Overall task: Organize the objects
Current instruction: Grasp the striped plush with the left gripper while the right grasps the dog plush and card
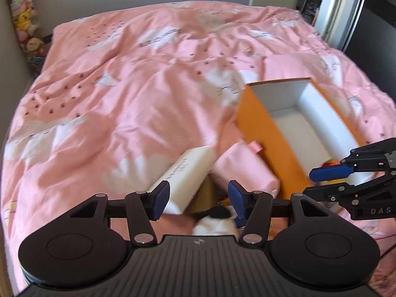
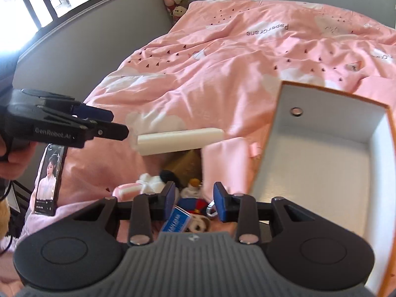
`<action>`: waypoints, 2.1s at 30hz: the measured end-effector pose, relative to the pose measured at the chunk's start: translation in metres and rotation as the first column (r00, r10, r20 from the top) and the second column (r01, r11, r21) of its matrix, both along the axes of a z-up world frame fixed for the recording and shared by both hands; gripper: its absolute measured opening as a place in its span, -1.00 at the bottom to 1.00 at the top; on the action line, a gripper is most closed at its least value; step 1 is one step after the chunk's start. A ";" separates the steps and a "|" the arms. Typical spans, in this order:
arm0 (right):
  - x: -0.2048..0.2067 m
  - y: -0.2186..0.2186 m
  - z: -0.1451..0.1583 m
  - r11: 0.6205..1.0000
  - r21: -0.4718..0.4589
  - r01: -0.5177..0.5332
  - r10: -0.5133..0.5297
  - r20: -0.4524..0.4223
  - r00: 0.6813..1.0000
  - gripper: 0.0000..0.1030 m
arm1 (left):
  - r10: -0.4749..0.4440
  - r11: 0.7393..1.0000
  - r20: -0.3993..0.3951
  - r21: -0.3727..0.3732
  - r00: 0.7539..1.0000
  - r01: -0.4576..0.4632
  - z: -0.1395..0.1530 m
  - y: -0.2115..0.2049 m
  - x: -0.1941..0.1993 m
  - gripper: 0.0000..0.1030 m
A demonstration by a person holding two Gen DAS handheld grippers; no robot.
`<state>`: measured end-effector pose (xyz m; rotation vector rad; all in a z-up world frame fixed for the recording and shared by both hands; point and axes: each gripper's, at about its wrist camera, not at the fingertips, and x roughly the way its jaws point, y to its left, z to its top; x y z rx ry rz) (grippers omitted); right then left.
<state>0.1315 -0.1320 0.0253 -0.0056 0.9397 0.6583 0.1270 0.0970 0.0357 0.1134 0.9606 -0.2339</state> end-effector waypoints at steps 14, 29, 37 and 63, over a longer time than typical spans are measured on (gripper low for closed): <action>0.063 0.056 -0.041 0.971 -0.215 -0.102 0.082 -0.097 0.992 -0.30 | -0.302 0.923 -0.101 0.217 0.948 0.318 -0.050 -0.025 0.038 0.26; 0.037 0.062 -0.059 0.970 -0.218 -0.107 0.076 -0.148 0.986 -0.30 | -0.269 0.958 -0.359 -0.003 0.894 0.287 -0.067 -0.021 0.020 0.16; 0.018 0.060 -0.061 0.966 -0.229 -0.121 0.091 -0.135 0.987 -0.31 | -0.319 0.920 -0.458 0.062 0.830 0.387 -0.083 -0.041 0.029 0.19; 0.002 0.095 -0.099 0.917 -0.377 -0.130 0.069 -0.170 0.983 0.17 | -0.039 0.994 -0.337 -0.106 0.941 0.004 -0.080 0.026 -0.024 0.07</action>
